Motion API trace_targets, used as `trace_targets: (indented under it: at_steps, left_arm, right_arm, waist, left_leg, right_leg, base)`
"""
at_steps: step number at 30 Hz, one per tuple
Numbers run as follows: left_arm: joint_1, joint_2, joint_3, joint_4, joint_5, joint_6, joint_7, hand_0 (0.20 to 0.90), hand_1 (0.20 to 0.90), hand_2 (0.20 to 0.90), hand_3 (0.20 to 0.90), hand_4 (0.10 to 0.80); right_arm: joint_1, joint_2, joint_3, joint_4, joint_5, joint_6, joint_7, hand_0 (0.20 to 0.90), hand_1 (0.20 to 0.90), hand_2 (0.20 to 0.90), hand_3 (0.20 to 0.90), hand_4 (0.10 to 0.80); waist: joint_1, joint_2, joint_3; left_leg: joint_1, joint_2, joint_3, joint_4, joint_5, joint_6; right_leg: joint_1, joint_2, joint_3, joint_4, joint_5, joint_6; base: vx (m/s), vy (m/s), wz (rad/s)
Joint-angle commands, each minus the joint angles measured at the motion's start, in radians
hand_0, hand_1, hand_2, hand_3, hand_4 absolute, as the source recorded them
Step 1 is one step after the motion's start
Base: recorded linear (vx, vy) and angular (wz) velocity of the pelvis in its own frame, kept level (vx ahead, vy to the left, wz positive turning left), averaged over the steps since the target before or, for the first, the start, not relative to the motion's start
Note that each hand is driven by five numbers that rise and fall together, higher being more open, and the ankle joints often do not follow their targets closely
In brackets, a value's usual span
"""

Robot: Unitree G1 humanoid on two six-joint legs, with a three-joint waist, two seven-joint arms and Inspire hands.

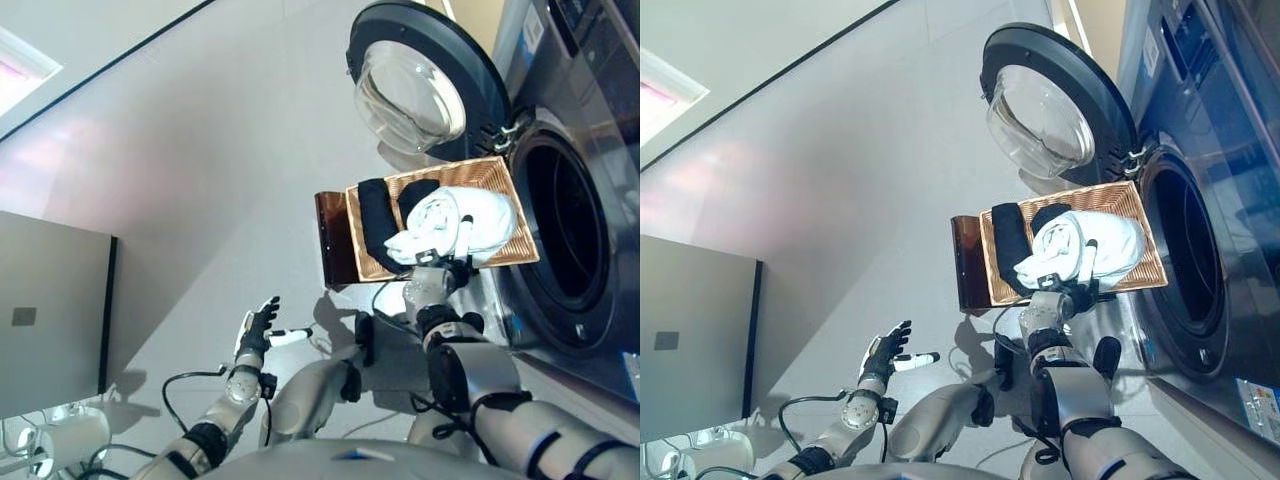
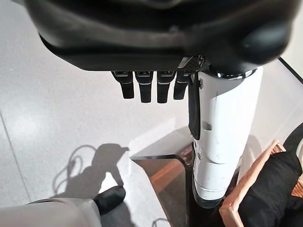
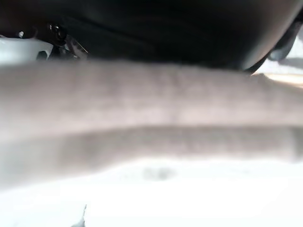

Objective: Pick up the clothes and place them into the washing machine

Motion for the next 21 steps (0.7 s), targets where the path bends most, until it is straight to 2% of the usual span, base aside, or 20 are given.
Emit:
trace_targets:
  at_steps: [1, 2, 6, 7, 8, 9, 11, 12, 13, 14, 16, 18, 21]
  left_arm:
    - [-0.046, 0.006, 0.002, 0.038, -0.028, -0.055, 0.030, 0.900, 0.900, 0.900, 0.900, 0.800]
    - [-0.044, 0.002, 0.006, 0.047, -0.031, -0.056, 0.028, 0.900, 0.900, 0.900, 0.900, 0.800]
    - [-0.025, 0.003, 0.019, 0.051, -0.060, -0.078, 0.004, 0.900, 0.900, 0.900, 0.900, 0.800]
    - [-0.028, 0.001, 0.016, 0.052, -0.061, -0.079, 0.003, 0.900, 0.900, 0.900, 0.900, 0.800]
    - [-0.022, 0.015, 0.014, 0.047, -0.067, -0.088, -0.006, 0.900, 0.900, 0.900, 0.900, 0.800]
    - [-0.020, 0.022, 0.009, 0.037, -0.070, -0.092, -0.007, 0.900, 0.900, 0.900, 0.900, 0.800]
    - [-0.016, 0.034, 0.011, 0.021, -0.071, -0.091, -0.008, 0.900, 0.900, 0.900, 0.900, 0.800]
    - [-0.018, 0.033, 0.019, 0.024, -0.078, -0.086, -0.003, 0.900, 0.900, 0.900, 0.900, 0.800]
    - [-0.021, 0.030, 0.024, 0.028, -0.088, -0.083, -0.005, 0.900, 0.900, 0.900, 0.900, 0.800]
    - [-0.020, 0.030, 0.026, 0.028, -0.089, -0.083, -0.006, 0.900, 0.900, 0.900, 0.900, 0.800]
    - [-0.020, 0.021, 0.034, 0.054, -0.093, -0.077, -0.007, 0.900, 0.900, 0.900, 0.900, 0.800]
    - [-0.011, -0.011, 0.050, 0.095, -0.104, -0.073, -0.021, 0.900, 0.900, 0.900, 0.900, 0.800]
    - [-0.004, -0.041, 0.056, 0.127, -0.118, -0.063, -0.041, 0.900, 0.900, 0.900, 0.900, 0.800]
  right_arm:
    - [-0.090, -0.054, -0.012, -0.161, -0.115, -0.084, -0.004, 0.200, 0.200, 0.200, 0.200, 0.300]
    - [-0.094, -0.072, -0.022, -0.170, -0.125, -0.086, -0.012, 0.200, 0.200, 0.200, 0.200, 0.300]
    - [-0.187, -0.314, -0.147, -0.279, -0.216, -0.132, -0.096, 0.200, 0.200, 0.200, 0.200, 0.300]
    - [-0.189, -0.318, -0.148, -0.283, -0.230, -0.130, -0.111, 0.200, 0.200, 0.200, 0.200, 0.300]
    - [-0.234, -0.429, -0.153, -0.329, -0.294, -0.146, -0.162, 0.200, 0.200, 0.200, 0.200, 0.300]
    - [-0.261, -0.481, -0.147, -0.357, -0.313, -0.144, -0.173, 0.200, 0.200, 0.200, 0.200, 0.300]
    - [-0.295, -0.551, -0.113, -0.347, -0.337, -0.143, -0.195, 0.480, 0.480, 0.480, 0.480, 0.500]
    - [-0.298, -0.552, -0.094, -0.345, -0.346, -0.138, -0.205, 0.499, 0.499, 0.499, 0.499, 0.514]
    - [-0.290, -0.531, -0.075, -0.341, -0.341, -0.124, -0.193, 0.900, 0.900, 0.900, 0.900, 0.800]
    - [-0.290, -0.530, -0.073, -0.340, -0.336, -0.124, -0.188, 0.900, 0.900, 0.900, 0.900, 0.800]
    - [-0.267, -0.497, -0.034, -0.260, -0.331, -0.061, -0.148, 0.900, 0.900, 0.900, 0.900, 0.800]
    - [-0.242, -0.434, 0.011, -0.116, -0.300, 0.027, -0.053, 0.900, 0.900, 0.900, 0.900, 0.800]
    - [-0.189, -0.344, 0.041, -0.059, -0.295, 0.064, 0.001, 0.900, 0.900, 0.900, 0.900, 0.800]
  waist:
    - [-0.010, 0.022, 0.012]
    - [-0.015, 0.025, 0.010]
    - [-0.036, 0.059, -0.013]
    - [-0.032, 0.061, -0.014]
    - [-0.040, 0.073, -0.024]
    - [-0.042, 0.081, -0.023]
    - [-0.041, 0.091, -0.027]
    - [-0.041, 0.097, -0.028]
    - [-0.045, 0.099, -0.028]
    - [-0.046, 0.099, -0.027]
    - [-0.051, 0.103, -0.030]
    - [-0.053, 0.113, -0.036]
    - [-0.060, 0.116, -0.037]
  left_leg:
    - [-0.092, 0.011, -0.015, 0.100, -0.065, -0.077]
    - [-0.089, 0.010, -0.011, 0.101, -0.067, -0.076]
    - [-0.084, -0.001, 0.007, 0.091, -0.076, -0.076]
    - [-0.084, -0.001, 0.007, 0.090, -0.075, -0.076]
    - [-0.085, -0.005, 0.012, 0.088, -0.075, -0.077]
    - [-0.086, -0.008, 0.016, 0.087, -0.074, -0.077]
    - [-0.084, -0.011, 0.028, 0.079, -0.073, -0.076]
    - [-0.084, -0.009, 0.035, 0.076, -0.072, -0.077]
    - [-0.083, -0.008, 0.042, 0.074, -0.072, -0.077]
    - [-0.083, -0.008, 0.044, 0.074, -0.072, -0.077]
    - [-0.078, -0.006, 0.054, 0.070, -0.071, -0.077]
    - [-0.070, -0.005, 0.063, 0.060, -0.068, -0.078]
    - [-0.063, -0.002, 0.060, 0.055, -0.062, -0.081]
  right_leg:
    - [0.030, 0.012, 0.009, 0.080, -0.158, -0.025]
    - [0.030, 0.013, 0.014, 0.079, -0.158, -0.025]
    - [0.017, 0.005, 0.041, 0.065, -0.153, -0.017]
    - [0.016, 0.006, 0.042, 0.065, -0.152, -0.017]
    - [0.007, 0.003, 0.051, 0.066, -0.153, -0.015]
    - [-0.004, 0.003, 0.058, 0.071, -0.151, -0.015]
    - [-0.022, 0.004, 0.072, 0.078, -0.150, -0.013]
    - [-0.030, 0.005, 0.079, 0.083, -0.151, -0.013]
    - [-0.035, 0.007, 0.085, 0.085, -0.150, -0.013]
    - [-0.036, 0.007, 0.088, 0.086, -0.150, -0.013]
    - [-0.044, 0.009, 0.095, 0.089, -0.147, -0.014]
    - [-0.044, 0.012, 0.099, 0.084, -0.144, -0.015]
    - [-0.035, 0.015, 0.095, 0.080, -0.142, -0.019]
  base:
    - [0.036, 0.031, -0.10]
    - [0.049, 0.050, -0.12]
    - [0.032, 0.050, -0.07]
    - [0.018, 0.059, -0.07]
    - [0.013, 0.066, -0.09]
    - [0.010, 0.085, -0.10]
    - [0.011, 0.054, -0.18]
    - [0.023, 0.026, -0.23]
    - [0.013, 0.008, -0.24]
    - [0.020, 0.015, -0.18]
    - [0.015, 0.016, -0.14]
    - [0.010, 0.003, -0.19]
    - [-0.010, -0.019, -0.24]
